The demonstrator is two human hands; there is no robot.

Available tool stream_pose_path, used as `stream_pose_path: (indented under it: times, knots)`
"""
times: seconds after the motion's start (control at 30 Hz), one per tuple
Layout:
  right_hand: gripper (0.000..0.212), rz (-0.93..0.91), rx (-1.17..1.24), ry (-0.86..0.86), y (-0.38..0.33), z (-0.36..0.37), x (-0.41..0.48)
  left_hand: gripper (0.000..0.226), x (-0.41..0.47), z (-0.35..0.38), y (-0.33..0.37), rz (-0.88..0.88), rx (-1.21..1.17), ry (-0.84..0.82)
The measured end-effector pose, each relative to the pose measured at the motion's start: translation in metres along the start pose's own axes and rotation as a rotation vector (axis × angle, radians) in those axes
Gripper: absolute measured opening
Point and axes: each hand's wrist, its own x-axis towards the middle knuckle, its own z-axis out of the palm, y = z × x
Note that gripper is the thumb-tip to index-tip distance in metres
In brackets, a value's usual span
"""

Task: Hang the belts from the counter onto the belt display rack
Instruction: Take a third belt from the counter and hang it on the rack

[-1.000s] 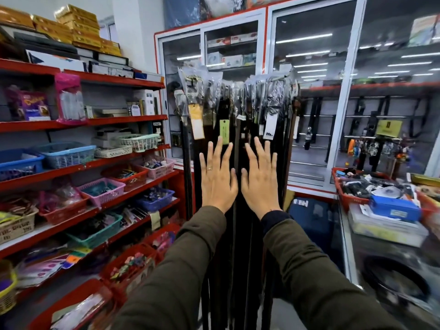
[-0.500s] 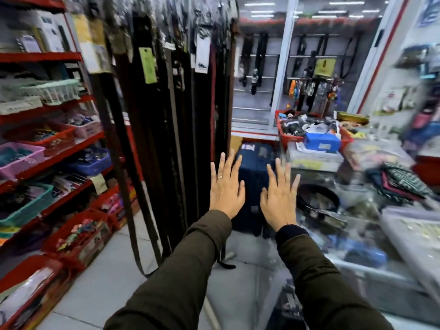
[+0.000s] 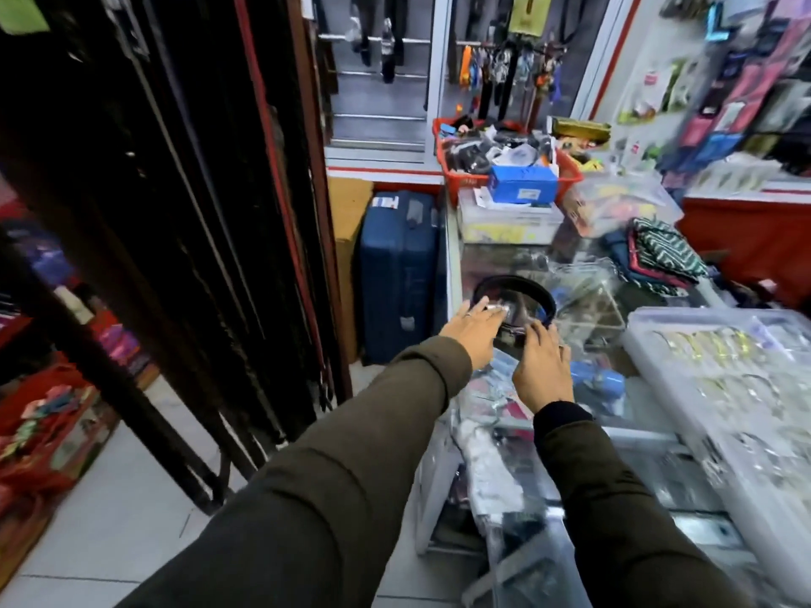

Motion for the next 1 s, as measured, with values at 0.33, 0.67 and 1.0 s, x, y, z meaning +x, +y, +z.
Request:
stream_pose_path:
  times: [0.33, 0.67, 1.0]
  knots:
    - [0.037, -0.075, 0.459, 0.379, 0.034, 0.023, 0.022, 0.049, 0.052, 0.014, 0.022, -0.036, 0.043, -0.062]
    - [0.066, 0.524, 0.851, 0.323, 0.018, 0.028, 0.008, 0.028, 0.027, 0.021, 0.022, -0.098, -0.336, 0.099]
    - [0.03, 0.4, 1.74, -0.028, -0.026, 0.004, -0.015, 0.042, -0.045, 0.029, 0.012, -0.359, -1.057, 0.565]
